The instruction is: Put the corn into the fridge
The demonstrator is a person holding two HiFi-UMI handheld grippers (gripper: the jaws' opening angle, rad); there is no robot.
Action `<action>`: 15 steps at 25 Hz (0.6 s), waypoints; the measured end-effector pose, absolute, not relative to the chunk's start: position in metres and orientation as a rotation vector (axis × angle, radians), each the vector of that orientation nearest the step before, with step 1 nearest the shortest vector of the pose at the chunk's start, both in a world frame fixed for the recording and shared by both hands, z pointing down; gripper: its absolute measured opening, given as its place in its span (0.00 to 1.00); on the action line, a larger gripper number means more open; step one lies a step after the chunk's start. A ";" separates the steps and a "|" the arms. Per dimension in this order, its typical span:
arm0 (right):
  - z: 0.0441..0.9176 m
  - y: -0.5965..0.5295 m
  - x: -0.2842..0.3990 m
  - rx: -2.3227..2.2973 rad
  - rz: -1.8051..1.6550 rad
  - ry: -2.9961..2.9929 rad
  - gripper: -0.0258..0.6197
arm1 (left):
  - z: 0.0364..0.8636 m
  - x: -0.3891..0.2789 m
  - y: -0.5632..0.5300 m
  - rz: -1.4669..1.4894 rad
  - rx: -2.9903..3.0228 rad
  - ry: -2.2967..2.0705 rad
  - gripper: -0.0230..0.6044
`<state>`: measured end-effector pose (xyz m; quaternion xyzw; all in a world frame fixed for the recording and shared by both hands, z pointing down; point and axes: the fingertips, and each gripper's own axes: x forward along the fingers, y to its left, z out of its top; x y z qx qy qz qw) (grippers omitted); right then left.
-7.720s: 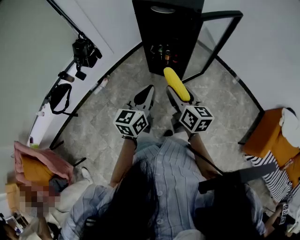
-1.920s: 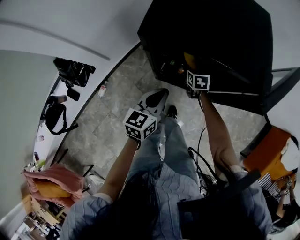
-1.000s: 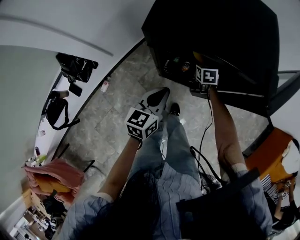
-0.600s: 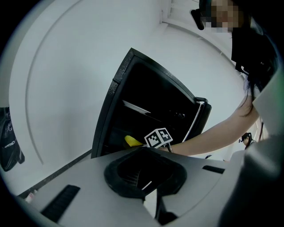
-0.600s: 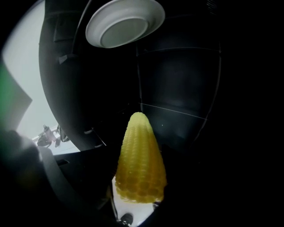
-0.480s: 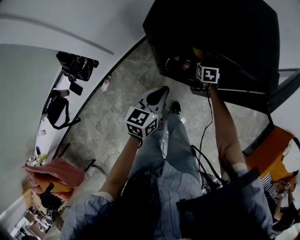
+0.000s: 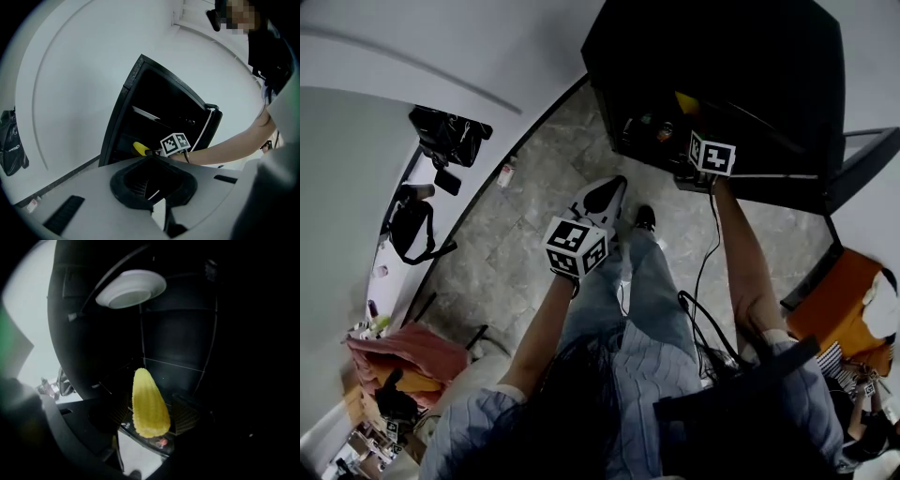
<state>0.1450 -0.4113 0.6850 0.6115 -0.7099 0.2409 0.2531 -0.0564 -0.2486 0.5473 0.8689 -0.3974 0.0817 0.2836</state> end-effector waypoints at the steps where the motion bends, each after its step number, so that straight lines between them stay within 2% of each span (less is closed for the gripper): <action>1: 0.683 -0.408 0.144 1.672 0.667 -1.938 0.47 | 0.547 -0.057 -0.248 0.220 2.326 -1.063 0.05; 15: 0.614 -0.353 0.110 1.821 0.883 -2.138 0.47 | 0.521 -0.065 -0.228 0.195 2.368 -1.047 0.05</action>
